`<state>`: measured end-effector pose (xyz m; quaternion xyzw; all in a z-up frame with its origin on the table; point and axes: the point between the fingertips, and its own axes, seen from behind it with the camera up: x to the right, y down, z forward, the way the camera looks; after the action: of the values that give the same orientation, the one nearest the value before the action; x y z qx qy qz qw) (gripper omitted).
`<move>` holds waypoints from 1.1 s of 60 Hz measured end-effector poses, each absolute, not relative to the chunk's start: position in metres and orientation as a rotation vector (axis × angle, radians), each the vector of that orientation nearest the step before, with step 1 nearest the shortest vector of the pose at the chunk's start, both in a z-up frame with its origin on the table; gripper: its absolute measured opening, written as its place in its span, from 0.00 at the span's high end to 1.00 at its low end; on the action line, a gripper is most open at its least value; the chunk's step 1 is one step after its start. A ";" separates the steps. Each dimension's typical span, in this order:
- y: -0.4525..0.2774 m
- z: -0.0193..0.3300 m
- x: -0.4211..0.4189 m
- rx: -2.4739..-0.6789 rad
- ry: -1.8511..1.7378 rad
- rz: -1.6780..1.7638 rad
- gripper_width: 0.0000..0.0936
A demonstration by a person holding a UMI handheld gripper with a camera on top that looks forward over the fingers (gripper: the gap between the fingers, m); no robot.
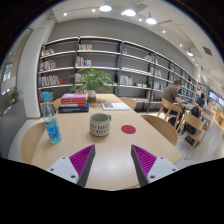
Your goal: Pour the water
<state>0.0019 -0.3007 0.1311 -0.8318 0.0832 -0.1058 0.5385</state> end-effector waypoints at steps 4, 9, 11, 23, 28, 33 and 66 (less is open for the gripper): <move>-0.299 0.128 -0.009 -1.991 0.167 -0.235 0.23; -0.278 0.114 -0.045 -1.999 0.124 -0.194 0.23; -0.270 0.114 -0.060 -1.996 0.105 -0.168 0.23; -0.212 0.108 -0.154 -1.951 -0.002 -0.012 0.23; -0.190 0.109 -0.179 -1.942 -0.018 0.032 0.23; -0.163 0.107 -0.201 -1.930 -0.052 0.048 0.23; -0.048 0.100 -0.262 -1.790 -0.170 0.131 0.48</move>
<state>-0.2624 -0.0479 0.1001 -0.7787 -0.0741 0.0572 0.6204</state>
